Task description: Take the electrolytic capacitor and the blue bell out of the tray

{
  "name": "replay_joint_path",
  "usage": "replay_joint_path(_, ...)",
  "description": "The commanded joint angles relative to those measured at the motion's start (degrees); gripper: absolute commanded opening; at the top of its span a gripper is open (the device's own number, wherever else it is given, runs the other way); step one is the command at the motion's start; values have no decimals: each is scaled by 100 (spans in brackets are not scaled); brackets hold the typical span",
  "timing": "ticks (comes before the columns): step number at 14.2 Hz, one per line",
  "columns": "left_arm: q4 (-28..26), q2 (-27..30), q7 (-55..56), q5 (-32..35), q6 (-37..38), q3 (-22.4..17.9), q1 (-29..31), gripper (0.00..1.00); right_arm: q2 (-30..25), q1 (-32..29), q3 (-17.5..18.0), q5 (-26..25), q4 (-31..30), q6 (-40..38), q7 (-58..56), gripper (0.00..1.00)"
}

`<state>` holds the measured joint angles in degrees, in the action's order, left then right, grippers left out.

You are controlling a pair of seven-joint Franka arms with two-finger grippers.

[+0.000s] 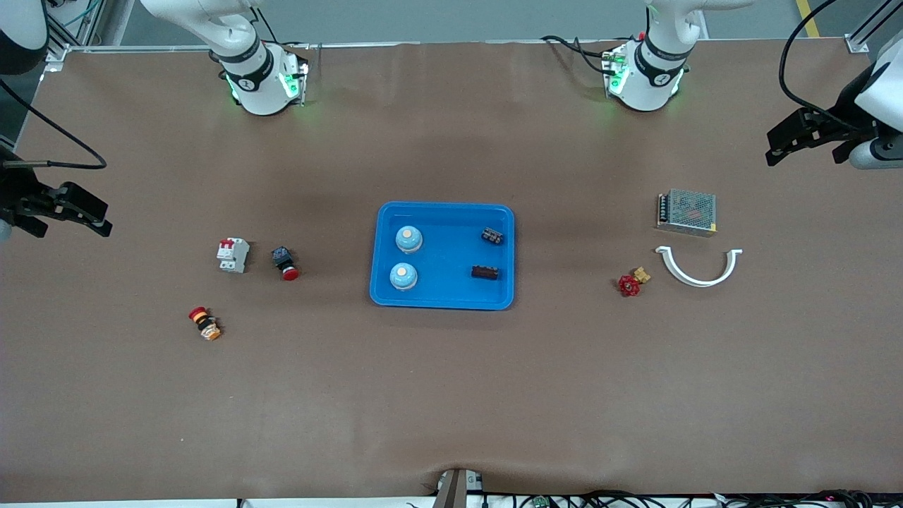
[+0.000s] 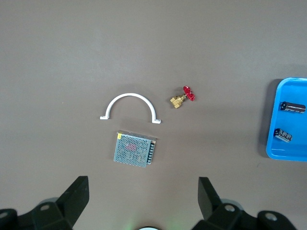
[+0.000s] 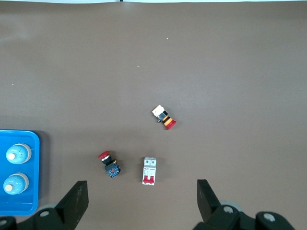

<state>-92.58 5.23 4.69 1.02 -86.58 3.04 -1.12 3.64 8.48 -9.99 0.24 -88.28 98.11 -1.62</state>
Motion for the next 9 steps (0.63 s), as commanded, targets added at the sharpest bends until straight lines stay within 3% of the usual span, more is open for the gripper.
replay_joint_path(1,188,-92,-117,127,132,39,24,100,93,-110,67,82,162,-73,-23,100)
replay_joint_path(9,539,-522,-47,118,132,47,-28,100,163,-92,76,82,170,-64,-23,100)
